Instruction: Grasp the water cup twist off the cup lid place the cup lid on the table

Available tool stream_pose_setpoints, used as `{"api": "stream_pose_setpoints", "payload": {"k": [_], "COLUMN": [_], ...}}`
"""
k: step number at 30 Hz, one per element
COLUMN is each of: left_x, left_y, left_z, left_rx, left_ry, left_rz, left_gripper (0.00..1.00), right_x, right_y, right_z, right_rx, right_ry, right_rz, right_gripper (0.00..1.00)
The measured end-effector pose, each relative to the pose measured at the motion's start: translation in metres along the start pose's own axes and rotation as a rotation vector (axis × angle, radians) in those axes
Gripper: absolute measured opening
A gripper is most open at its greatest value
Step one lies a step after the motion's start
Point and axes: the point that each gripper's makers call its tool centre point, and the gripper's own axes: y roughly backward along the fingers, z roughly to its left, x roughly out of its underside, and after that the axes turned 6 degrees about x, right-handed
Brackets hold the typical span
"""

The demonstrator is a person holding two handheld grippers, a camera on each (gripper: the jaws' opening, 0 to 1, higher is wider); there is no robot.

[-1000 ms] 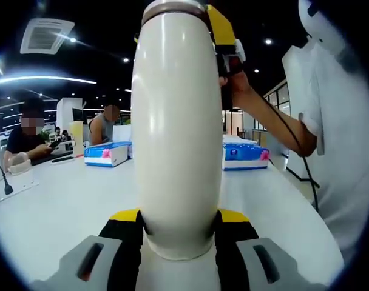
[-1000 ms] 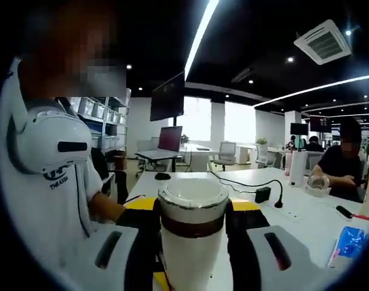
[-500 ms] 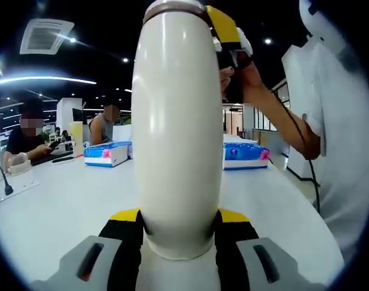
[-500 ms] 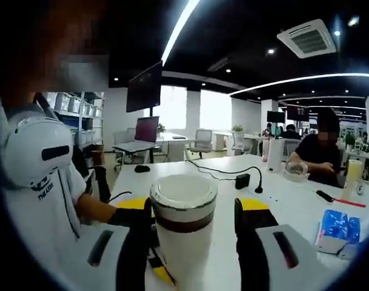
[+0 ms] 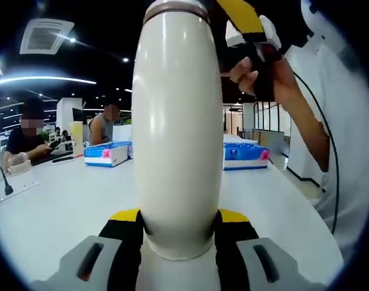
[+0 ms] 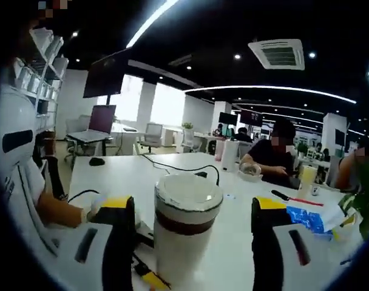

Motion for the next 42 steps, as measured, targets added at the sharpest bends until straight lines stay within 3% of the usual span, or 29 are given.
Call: {"api": "stream_pose_setpoints", "payload": {"k": [1, 8, 12, 14, 16, 21, 28, 36, 39, 42], "left_x": [0.0, 0.0, 0.0, 0.0, 0.0, 0.0, 0.0, 0.0, 0.0, 0.001], "left_y": [0.0, 0.0, -0.001, -0.001, -0.001, -0.001, 0.0, 0.0, 0.0, -0.001], "left_z": [0.0, -0.001, -0.001, -0.001, -0.001, -0.001, -0.001, 0.0, 0.0, 0.0], "left_rx": [0.0, 0.001, 0.001, 0.001, 0.001, 0.001, 0.001, 0.001, 0.001, 0.001], "left_ry": [0.0, 0.0, 0.0, -0.001, -0.001, -0.004, -0.005, -0.007, -0.008, -0.009], "left_rz": [0.0, 0.0, 0.0, 0.0, 0.0, 0.001, 0.002, 0.003, 0.003, 0.003], "left_gripper": [0.48, 0.48, 0.48, 0.48, 0.48, 0.48, 0.48, 0.48, 0.48, 0.48], "right_x": [0.002, 0.008, -0.003, -0.003, 0.001, 0.0, 0.0, -0.005, -0.007, -0.008], "right_y": [0.001, -0.002, -0.003, -0.004, -0.004, -0.004, -0.004, -0.003, -0.003, -0.002], "right_z": [-0.003, 0.004, 0.006, 0.003, -0.001, -0.006, -0.003, -0.003, -0.002, -0.002], "right_rx": [0.052, 0.1, 0.142, 0.167, 0.192, 0.222, 0.232, 0.239, 0.242, 0.242], "right_ry": [-0.042, -0.061, -0.042, -0.053, -0.096, -0.155, -0.099, -0.097, -0.083, -0.073], "right_rz": [0.021, 0.022, -0.03, -0.025, -0.004, -0.026, -0.015, -0.032, -0.042, -0.051], "right_gripper": [0.77, 0.94, 0.9, 0.85, 0.75, 0.71, 0.57, 0.56, 0.47, 0.46]}}
